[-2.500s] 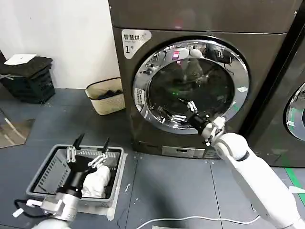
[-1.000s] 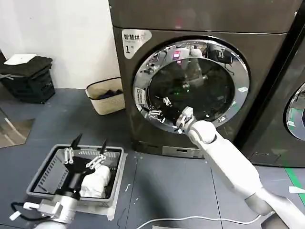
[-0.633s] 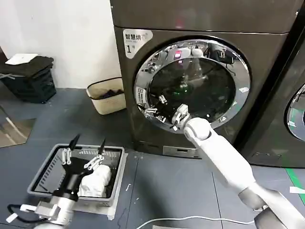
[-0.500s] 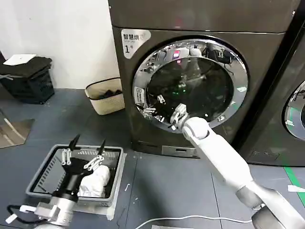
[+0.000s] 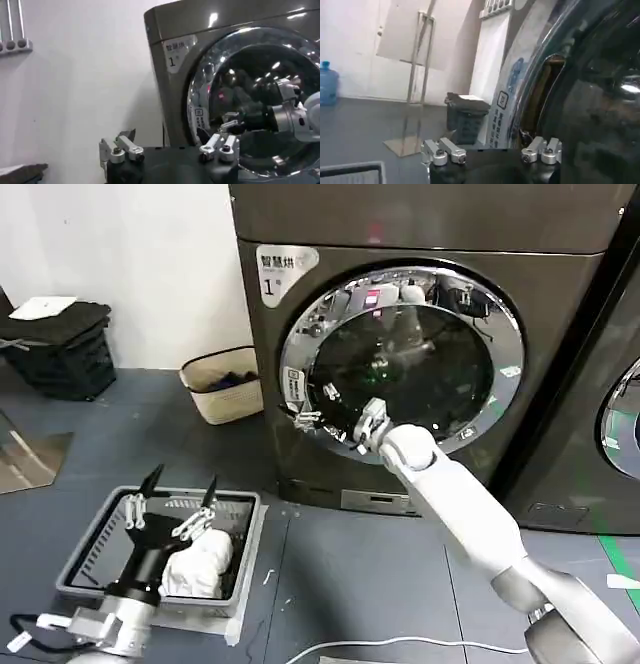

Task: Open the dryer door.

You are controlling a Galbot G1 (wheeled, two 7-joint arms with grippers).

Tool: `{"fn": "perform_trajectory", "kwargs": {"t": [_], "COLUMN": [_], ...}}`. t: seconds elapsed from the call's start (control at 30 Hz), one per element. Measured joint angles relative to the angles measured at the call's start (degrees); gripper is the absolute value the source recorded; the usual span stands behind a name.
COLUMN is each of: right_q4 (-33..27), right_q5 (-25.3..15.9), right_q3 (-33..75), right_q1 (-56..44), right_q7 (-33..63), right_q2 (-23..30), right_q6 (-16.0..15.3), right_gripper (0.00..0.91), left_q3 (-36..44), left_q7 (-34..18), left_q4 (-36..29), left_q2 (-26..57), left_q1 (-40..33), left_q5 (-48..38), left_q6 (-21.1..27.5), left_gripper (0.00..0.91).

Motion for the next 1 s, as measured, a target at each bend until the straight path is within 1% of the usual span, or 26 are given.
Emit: {"fn": "perform_trajectory", "kwargs": {"t": [0.2,0.33,0.47,0.63,0.77,0.93,1.0], "right_q4": [1.59,3.03,3.89,5.55,6.53,7.75,8.42], "right_q5": [1.87,2.96,6.37,8.00,9.75,10.75,11.75], "right_q3": [-0.44,-0.91,-1.61,-2.24,-2.11,-1.31,-1.18], "right_q1": [-0.47,-0.65,-0.77,-1.33,-1.72,-2.30,-2.59], "right_q7": [-3.86,-6.51,-9.69,-12.64,-17.85,-24.10,-25.89], "right_q2": [-1.94,-3.51,-5.19,-7.22,-8.85,-10.68,-11.38], "right_q6": [0.07,0.88,3.88,5.05,6.21,6.64,6.57], "right_gripper": [0.907,0.907,0.907,0.907,0.907,0.907,0.907], "left_q3": [-0.61,-1.42,-2.14,-3.14,-3.81,-4.13,-4.14], "left_q7": [0.05,0.15,0.38,1.21,1.55,2.22,2.54], "left_q4": [0.43,0.76,1.19,2.81,4.17,5.49,5.95], "left_q2": [0.02,0.24,0.49,1.43,2.40,3.95,4.70], "left_q1": [-0.24,-0.63,-1.17,-2.34,-3.37,-4.99,-5.75], "left_q5": [-0.39,-1.03,-1.92,-3.67,-6.32,-9.50,-10.87], "left_q6": [0.10,0.37,0.66,0.98,1.64,2.52,2.87], "left_gripper": [0.907,0.907,0.907,0.907,0.907,0.907,0.907]}}
